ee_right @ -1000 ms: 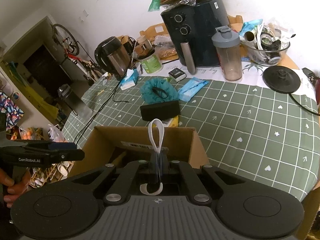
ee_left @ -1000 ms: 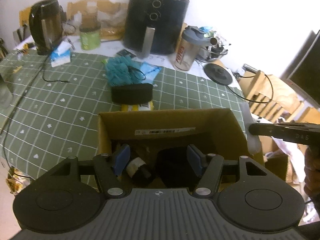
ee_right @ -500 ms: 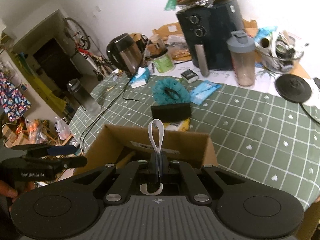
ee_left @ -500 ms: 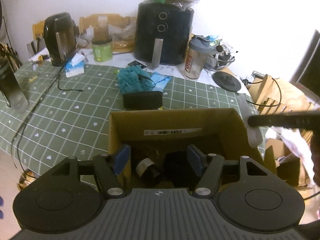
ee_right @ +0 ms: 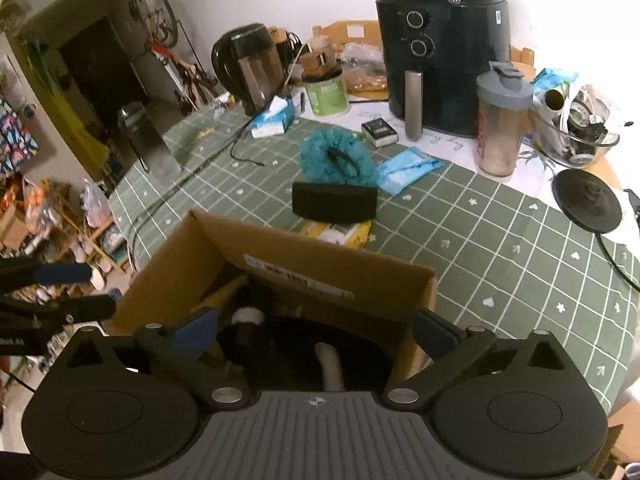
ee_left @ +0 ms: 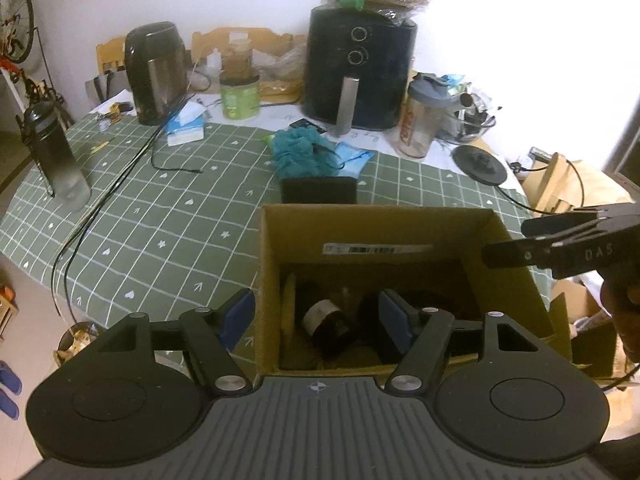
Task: Organize soft objects
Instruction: 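Lower the white elastic band into the box and open the right tool, then withdraw the right tool from the box while the left tool moves to the black foam pad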
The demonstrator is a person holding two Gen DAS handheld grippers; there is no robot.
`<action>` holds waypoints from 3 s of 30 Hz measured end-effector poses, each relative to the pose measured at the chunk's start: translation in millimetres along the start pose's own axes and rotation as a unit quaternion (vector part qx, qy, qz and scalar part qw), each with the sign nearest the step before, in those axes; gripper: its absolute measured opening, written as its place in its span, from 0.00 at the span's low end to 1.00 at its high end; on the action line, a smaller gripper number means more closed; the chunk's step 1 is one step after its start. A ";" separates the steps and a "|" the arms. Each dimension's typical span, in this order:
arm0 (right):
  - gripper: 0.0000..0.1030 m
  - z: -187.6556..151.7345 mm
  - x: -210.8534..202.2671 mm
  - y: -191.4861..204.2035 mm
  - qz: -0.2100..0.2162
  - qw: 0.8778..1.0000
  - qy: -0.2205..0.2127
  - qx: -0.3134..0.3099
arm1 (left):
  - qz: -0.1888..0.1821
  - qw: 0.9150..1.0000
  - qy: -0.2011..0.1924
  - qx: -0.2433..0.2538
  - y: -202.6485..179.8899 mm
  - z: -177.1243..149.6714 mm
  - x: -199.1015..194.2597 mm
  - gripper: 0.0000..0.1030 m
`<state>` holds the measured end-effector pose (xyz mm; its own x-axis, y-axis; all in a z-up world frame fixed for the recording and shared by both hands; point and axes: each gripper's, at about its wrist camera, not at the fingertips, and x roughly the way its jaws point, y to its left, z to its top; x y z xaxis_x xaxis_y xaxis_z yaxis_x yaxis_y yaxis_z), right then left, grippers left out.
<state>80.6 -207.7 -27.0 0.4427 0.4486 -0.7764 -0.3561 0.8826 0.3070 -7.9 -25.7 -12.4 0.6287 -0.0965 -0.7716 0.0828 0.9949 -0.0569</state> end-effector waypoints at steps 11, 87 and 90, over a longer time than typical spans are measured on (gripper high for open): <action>1.00 -11.9 -4.4 3.7 -0.015 1.000 0.011 -0.001 | -0.001 1.000 0.003 0.016 -4.6 1.8 -1.4 0.66; 1.00 71.9 34.6 -26.4 -0.122 0.992 0.007 0.042 | -0.083 0.984 -0.024 0.153 36.1 118.8 99.6 0.66; 1.00 76.6 36.2 -26.6 -0.121 0.992 0.008 0.040 | -0.097 0.981 -0.026 0.164 34.5 125.9 108.7 0.66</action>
<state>169.2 -204.1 -21.1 0.4944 0.2201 -0.8409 -0.1732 0.9729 0.1529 160.6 -5.4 -18.5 0.6139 -0.2937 -0.7327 0.4442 0.8958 0.0130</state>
